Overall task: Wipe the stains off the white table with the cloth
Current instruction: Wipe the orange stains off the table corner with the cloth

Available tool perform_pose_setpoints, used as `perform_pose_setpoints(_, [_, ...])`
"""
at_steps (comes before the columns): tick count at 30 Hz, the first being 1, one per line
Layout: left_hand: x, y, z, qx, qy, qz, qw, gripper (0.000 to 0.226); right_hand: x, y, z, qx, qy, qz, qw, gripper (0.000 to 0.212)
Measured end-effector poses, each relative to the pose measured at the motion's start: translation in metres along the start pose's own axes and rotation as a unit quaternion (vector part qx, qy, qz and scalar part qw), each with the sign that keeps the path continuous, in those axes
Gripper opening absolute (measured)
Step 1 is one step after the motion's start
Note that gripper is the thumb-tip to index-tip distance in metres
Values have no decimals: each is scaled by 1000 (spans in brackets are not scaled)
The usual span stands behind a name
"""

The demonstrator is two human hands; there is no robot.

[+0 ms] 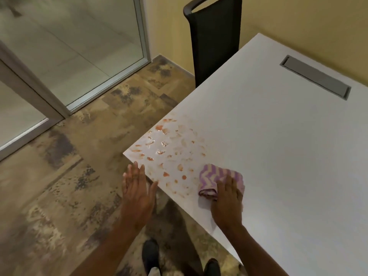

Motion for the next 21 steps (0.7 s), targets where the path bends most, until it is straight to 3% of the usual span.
perform_pose_setpoints(8, [21,-25,-29,-26,-48,-1,999,72,16,-8,24,-106,-3,-30,994,94])
perform_pose_setpoints(16, [39,-31,-47,-56,-64,-9,996,72,40,10,25,-139,-40,-40,989,85])
perform_pose_setpoints(21, [43,-15,-46,-68,-80,-15,994,72,61,49,23,-219,-71,-46,972,82])
Point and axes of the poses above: each hand's wrist, its own z-axis towards the middle knuckle, its own x-axis out of the palm, y = z × x, the point moved 3 cm from there along z, towards the middle knuckle, and after that the axes turned 3 degrees about x, right-handed, at the moved point
